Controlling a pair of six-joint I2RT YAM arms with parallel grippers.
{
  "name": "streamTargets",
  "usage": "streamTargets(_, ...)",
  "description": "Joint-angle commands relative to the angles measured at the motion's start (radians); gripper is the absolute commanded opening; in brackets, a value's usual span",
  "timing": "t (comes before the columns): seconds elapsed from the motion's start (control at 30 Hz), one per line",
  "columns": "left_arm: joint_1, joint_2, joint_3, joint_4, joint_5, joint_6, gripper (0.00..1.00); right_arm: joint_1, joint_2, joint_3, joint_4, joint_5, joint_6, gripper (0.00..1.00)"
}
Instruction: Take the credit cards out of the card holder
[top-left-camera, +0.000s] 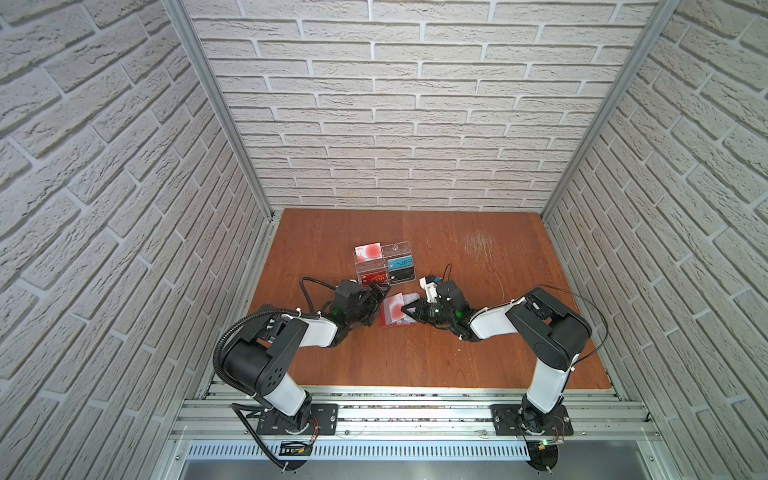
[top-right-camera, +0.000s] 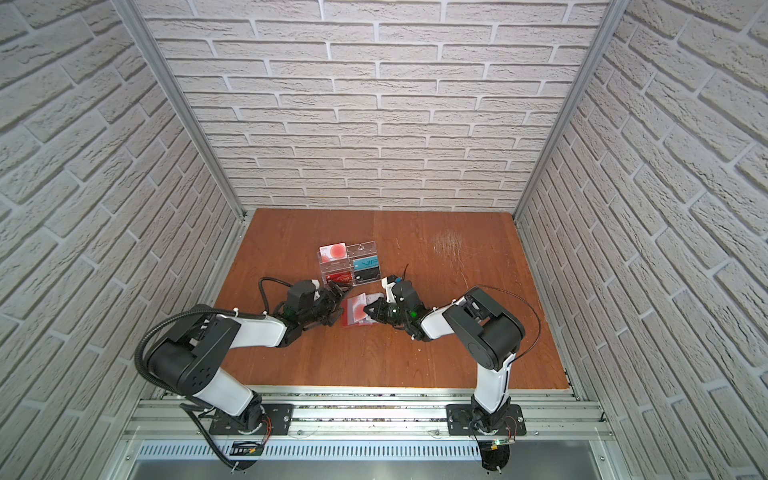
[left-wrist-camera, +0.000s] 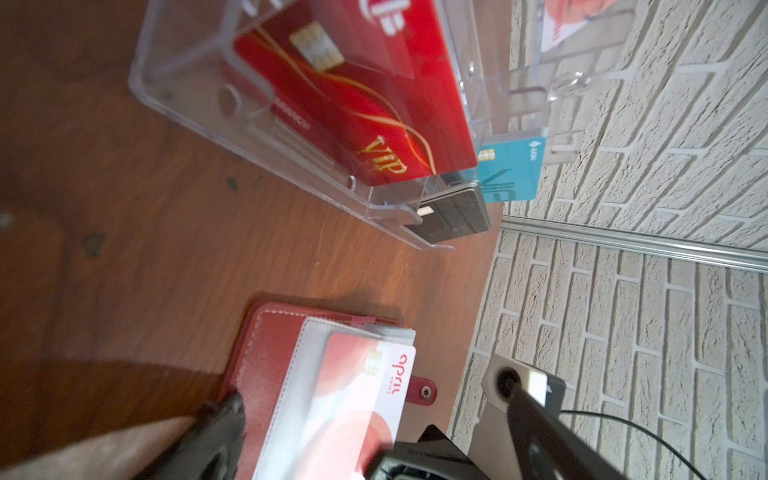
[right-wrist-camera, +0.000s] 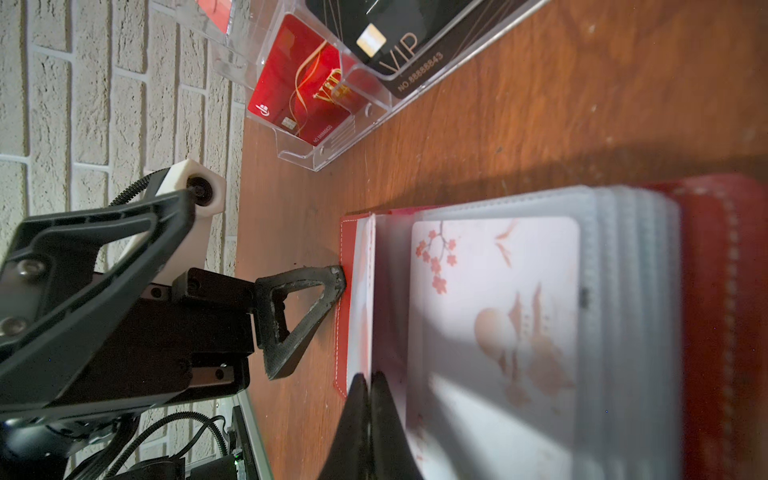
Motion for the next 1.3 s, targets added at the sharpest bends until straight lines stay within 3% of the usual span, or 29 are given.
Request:
streamTargets(0.0,0.006,0.02,-0.05,-0.153,0.0,0.009,0.98,-0.013,-0.05,-0.013,-0.018,0.005,-0.031,0.06)
streamTargets(0.8,0.007,-0.027,-0.022,-0.232,0.04,0.053,0.98,-0.023,-0.209,0.033,-0.369,0.081,-0.203,0.06)
streamTargets(0.93,0.007,-0.061,-0.022,-0.269,0.046,0.071,0.98,-0.023,-0.235,0.038,-0.413,0.088,-0.22,0.06)
streamTargets(1.27,0.09,-0.24,0.009,-0.482,0.085,0.2,0.98,-0.027,-0.352,0.164,-0.732,0.144,-0.372,0.06)
